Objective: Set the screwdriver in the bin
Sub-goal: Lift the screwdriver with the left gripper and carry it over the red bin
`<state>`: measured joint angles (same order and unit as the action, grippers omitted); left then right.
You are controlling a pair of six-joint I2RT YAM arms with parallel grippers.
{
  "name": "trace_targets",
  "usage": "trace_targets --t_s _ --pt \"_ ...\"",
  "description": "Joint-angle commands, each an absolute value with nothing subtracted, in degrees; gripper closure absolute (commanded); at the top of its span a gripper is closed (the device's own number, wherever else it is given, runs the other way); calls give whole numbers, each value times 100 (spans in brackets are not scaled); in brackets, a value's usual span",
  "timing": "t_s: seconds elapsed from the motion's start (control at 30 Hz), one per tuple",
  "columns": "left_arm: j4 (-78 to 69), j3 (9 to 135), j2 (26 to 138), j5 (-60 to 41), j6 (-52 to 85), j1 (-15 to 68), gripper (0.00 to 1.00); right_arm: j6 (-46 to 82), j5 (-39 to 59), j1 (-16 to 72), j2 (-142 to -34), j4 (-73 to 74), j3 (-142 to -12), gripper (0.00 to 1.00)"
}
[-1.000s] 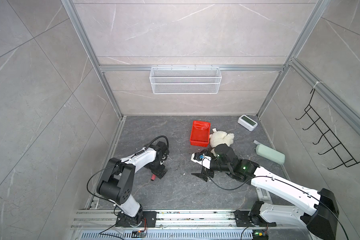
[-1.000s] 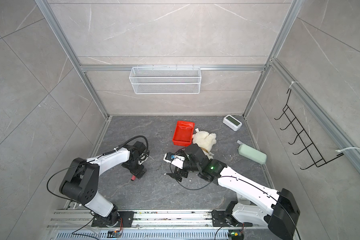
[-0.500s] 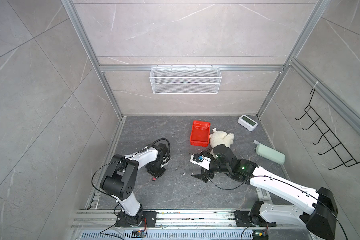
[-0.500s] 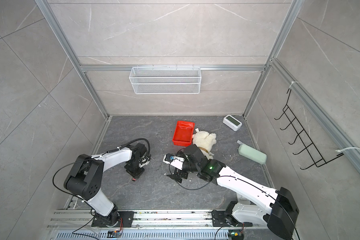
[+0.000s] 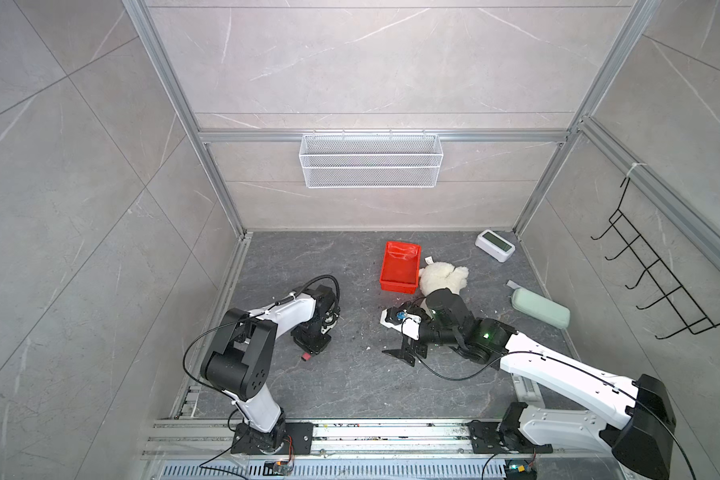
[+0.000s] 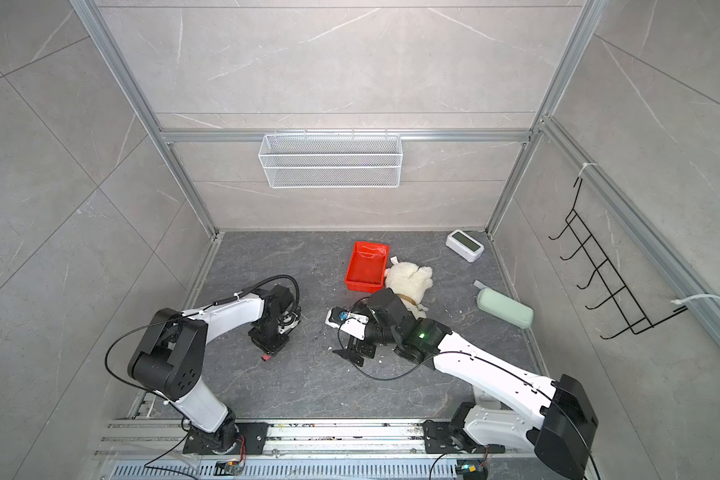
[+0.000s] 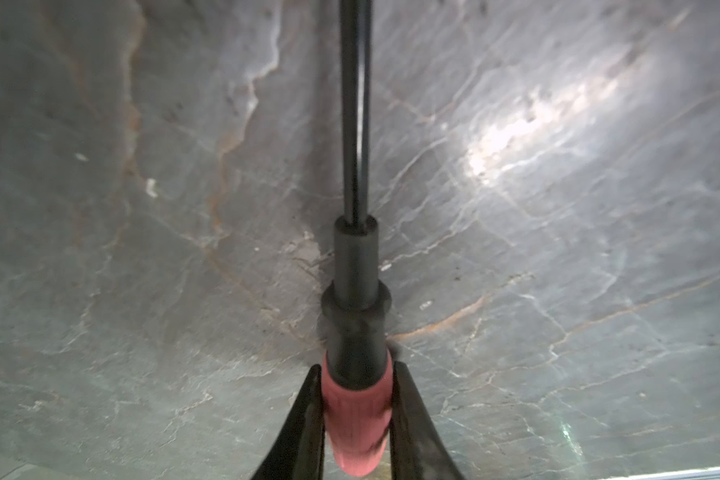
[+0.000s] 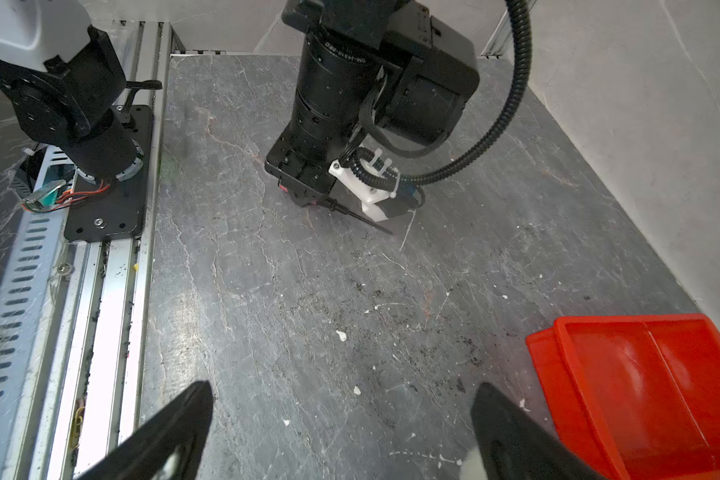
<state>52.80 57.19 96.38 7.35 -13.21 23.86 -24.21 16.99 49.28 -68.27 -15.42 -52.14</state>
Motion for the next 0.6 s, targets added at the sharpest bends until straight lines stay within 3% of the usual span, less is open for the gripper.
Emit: trace_targets --t_s 0.0,0.57 --pt "5561 6148 9633 694 -1200 2397 95 -2300 1802 4968 -6774 -1528 -5346 1" --pt "6214 8612 10103 527 -1252 2722 96 -1960 636 4827 -5940 -954 -4868 1"
